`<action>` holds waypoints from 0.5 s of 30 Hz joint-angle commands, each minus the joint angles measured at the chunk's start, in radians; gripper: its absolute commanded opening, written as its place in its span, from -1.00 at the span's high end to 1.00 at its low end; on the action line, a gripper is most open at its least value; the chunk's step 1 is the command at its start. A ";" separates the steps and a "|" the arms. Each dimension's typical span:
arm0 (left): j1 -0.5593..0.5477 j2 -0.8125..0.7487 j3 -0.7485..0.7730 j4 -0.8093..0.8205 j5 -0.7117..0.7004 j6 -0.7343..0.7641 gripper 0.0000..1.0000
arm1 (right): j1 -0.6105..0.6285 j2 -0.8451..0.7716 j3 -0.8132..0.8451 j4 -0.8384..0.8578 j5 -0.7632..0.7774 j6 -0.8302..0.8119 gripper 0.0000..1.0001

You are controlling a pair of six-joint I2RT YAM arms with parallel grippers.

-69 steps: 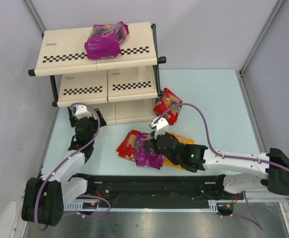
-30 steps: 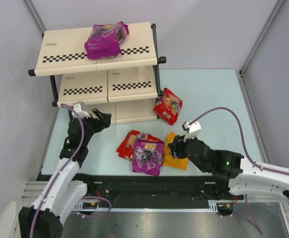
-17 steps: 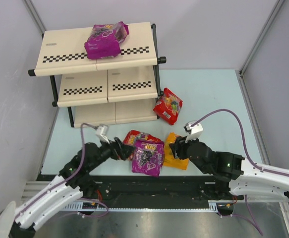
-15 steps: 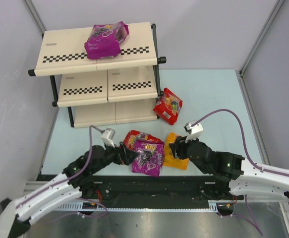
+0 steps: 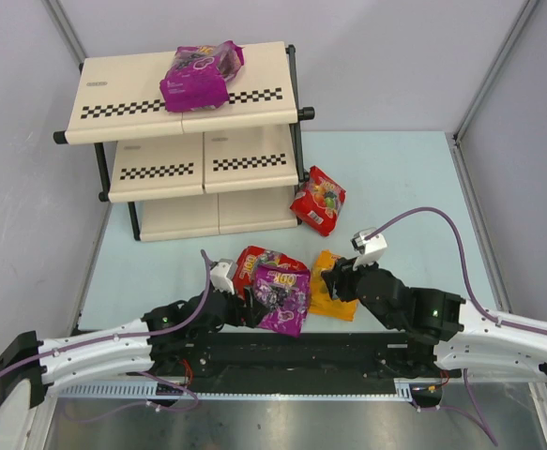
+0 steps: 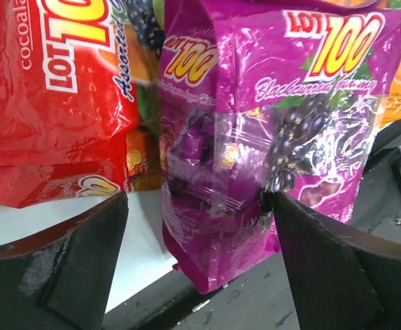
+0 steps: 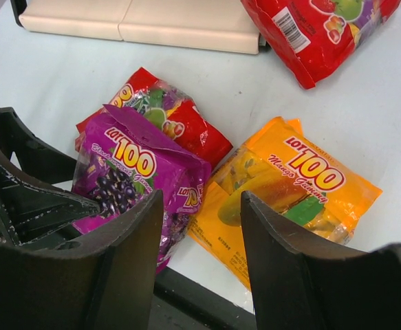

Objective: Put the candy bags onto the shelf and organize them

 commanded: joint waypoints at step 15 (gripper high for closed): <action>-0.028 0.128 0.040 0.214 0.056 0.044 0.41 | 0.002 -0.035 -0.025 0.011 0.037 0.023 -0.04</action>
